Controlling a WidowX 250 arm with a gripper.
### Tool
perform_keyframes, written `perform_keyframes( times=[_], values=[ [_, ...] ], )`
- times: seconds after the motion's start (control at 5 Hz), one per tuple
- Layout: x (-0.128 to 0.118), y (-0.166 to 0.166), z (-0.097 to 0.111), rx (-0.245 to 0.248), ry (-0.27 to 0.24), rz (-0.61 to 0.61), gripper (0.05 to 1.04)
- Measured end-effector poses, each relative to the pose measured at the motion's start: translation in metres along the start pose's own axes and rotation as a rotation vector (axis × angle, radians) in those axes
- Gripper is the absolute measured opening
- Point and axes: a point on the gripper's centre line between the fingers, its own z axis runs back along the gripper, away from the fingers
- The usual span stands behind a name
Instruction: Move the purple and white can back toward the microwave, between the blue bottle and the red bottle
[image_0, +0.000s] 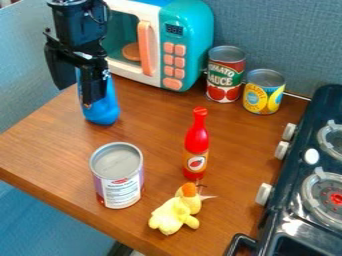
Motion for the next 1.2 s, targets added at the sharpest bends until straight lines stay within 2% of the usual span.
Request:
perform_keyframes(
  times=[0.2,0.4,0.6,0.8,1.0,1.2],
  values=[
    [-0.003,-0.001,-0.008,-0.012,0.027,-0.007,1.001],
    [-0.013,-0.021,-0.018,-0.059,0.045,-0.195,1.001],
    [-0.025,-0.049,-0.011,-0.071,0.004,-0.355,1.001],
    [-0.04,-0.063,-0.011,-0.079,0.025,-0.376,1.001],
    [-0.046,-0.066,-0.019,0.002,0.111,-0.297,1.001],
    [-0.05,-0.074,-0.031,-0.004,0.163,-0.288,1.001]
  ],
)
